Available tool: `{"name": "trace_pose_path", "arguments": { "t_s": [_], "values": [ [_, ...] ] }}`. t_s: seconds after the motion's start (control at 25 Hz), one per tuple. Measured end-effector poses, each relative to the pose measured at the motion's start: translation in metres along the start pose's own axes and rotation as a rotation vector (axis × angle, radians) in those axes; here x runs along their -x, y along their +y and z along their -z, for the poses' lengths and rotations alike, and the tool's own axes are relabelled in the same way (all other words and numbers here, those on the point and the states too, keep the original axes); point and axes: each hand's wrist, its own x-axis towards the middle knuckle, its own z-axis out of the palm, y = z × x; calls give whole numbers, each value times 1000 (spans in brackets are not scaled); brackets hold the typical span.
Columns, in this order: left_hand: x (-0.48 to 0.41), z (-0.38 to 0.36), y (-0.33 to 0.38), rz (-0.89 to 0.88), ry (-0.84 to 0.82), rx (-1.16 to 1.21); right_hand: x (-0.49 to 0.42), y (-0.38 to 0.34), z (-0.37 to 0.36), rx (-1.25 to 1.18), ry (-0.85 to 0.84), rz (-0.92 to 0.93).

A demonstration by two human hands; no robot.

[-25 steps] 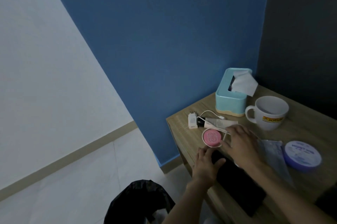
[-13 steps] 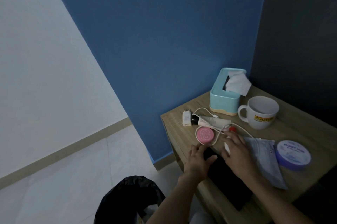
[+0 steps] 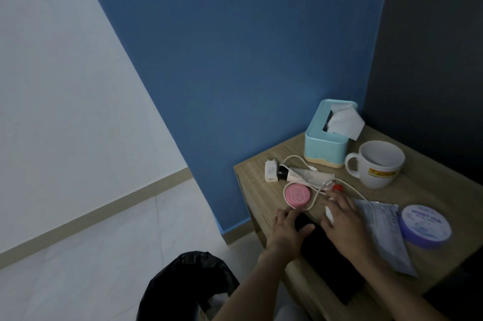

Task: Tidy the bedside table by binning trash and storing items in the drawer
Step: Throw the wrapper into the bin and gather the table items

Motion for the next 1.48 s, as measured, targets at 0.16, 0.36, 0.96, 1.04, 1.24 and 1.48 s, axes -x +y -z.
{"name": "trace_pose_path", "arguments": {
  "t_s": [0.16,0.36,0.96,1.04,1.24,1.48],
  "values": [
    [3,1,0,-19,-2,13,3,-13,15,-63,-52,-10],
    [-1,-1,-8,-29,-13,15,30,2,60,177,220,-155],
    [4,0,-3,-45,32,-12,53,49,68,378,-114,-298],
    [4,1,-3,-46,26,-20,54,44,70,377,-133,-302],
    [0,-1,-7,-67,38,-11,51,34,80,414,-195,-346],
    [1,6,-10,-87,11,111,53,-43,60,108,76,3]
  ]
}}
